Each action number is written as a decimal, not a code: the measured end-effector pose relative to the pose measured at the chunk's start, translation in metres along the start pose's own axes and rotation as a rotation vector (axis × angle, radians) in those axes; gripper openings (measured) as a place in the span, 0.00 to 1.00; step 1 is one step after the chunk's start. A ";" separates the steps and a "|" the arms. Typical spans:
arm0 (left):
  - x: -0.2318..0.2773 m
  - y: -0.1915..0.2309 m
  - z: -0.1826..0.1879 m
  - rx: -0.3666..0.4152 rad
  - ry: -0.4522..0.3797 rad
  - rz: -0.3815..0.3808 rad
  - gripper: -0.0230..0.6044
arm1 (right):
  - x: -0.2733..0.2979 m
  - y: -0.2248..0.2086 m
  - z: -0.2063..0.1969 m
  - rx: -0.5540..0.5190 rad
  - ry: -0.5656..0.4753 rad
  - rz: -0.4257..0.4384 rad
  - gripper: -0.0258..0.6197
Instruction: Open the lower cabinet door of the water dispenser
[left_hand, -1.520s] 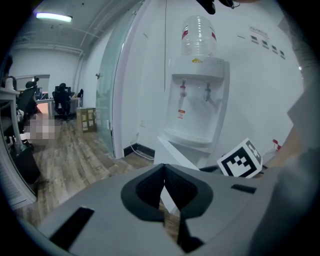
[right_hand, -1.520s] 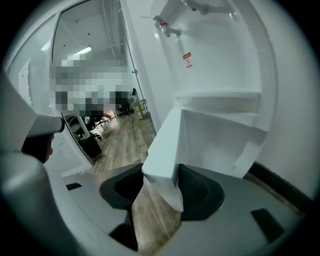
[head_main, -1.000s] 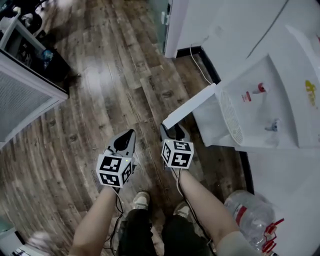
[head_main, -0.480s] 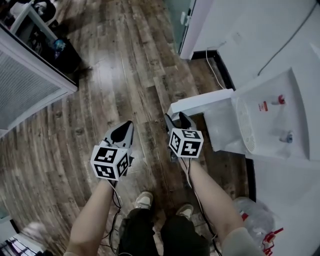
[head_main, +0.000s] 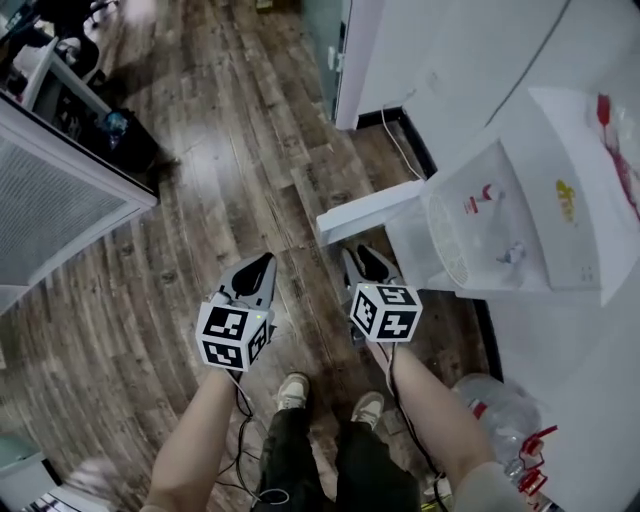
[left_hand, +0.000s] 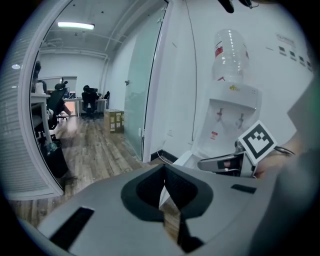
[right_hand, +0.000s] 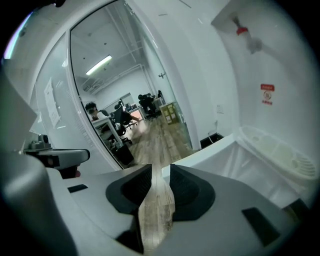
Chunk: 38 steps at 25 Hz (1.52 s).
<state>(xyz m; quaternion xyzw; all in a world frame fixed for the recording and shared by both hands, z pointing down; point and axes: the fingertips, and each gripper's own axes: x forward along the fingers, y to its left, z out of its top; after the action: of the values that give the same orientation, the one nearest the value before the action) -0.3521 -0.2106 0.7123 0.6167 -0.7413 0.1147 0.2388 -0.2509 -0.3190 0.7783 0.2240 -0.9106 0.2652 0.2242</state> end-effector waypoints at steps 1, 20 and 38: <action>-0.006 -0.007 0.011 0.002 -0.001 -0.006 0.05 | -0.017 -0.001 0.011 0.006 -0.007 -0.012 0.21; -0.137 -0.145 0.223 0.120 -0.033 -0.181 0.05 | -0.332 0.049 0.209 -0.196 -0.232 -0.181 0.11; -0.285 -0.288 0.440 0.352 -0.353 -0.303 0.05 | -0.596 0.152 0.386 -0.429 -0.546 -0.197 0.07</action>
<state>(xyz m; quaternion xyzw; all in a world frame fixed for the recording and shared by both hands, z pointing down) -0.1310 -0.2316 0.1574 0.7627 -0.6396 0.0956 0.0098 0.0334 -0.2566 0.1135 0.3212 -0.9459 -0.0245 0.0391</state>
